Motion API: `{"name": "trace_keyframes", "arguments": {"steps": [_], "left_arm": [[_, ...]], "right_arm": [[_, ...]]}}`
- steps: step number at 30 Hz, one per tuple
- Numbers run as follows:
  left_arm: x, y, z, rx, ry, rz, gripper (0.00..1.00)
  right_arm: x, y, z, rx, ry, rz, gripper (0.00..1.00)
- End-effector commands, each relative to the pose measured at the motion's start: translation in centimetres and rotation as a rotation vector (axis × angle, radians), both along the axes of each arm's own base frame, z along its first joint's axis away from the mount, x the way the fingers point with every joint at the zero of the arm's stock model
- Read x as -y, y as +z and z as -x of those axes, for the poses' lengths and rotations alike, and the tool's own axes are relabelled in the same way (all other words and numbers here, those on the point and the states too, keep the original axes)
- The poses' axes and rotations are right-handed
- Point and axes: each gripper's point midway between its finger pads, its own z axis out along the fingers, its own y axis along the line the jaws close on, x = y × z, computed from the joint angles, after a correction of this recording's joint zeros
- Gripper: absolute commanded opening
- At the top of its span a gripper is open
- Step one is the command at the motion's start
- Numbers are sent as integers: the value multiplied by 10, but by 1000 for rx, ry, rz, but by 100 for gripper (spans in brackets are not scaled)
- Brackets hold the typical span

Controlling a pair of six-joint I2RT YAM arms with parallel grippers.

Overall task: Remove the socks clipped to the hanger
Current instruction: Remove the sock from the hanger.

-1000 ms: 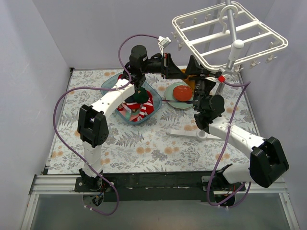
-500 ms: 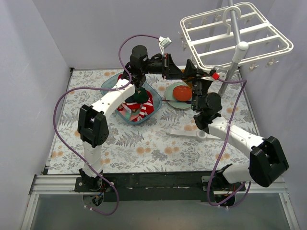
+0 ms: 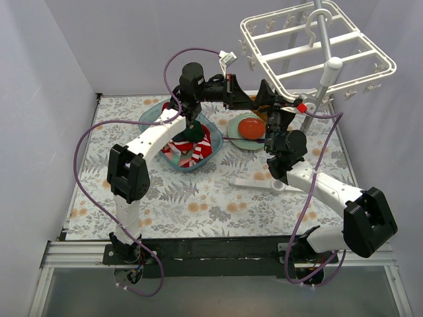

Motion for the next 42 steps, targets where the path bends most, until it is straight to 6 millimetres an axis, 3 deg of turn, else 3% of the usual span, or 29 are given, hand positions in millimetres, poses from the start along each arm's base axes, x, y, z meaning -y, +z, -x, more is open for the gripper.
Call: {"name": "trace_keyframes", "arguments": {"steps": [1,7,11,14,17,20,27,34,42], "left_arm": [[-4,24,15,59,-13,28,0],[-4,23,17,60,-15,24,0],[-4,23,17,60,-14,24,0],[-4,22,17,61,-7,22,0],[-5,20,15,58,6,18,0],[-5,19,10,57,43,12,0],[-8,15,-3,28,135,1,0],[-27,18,-21,-4,245,26,0],[-39,26,-23,7,287,54,0]], "right_arm": [[8,29,6,83,-15,-89,52],[6,32,5,94,-4,-99,56],[6,36,8,111,7,-113,52],[8,36,11,119,16,-128,36],[10,37,15,123,25,-142,14],[12,37,17,122,27,-158,1],[17,34,22,117,26,-180,1],[18,33,24,109,34,-185,1],[18,30,24,92,47,-193,1]]}}
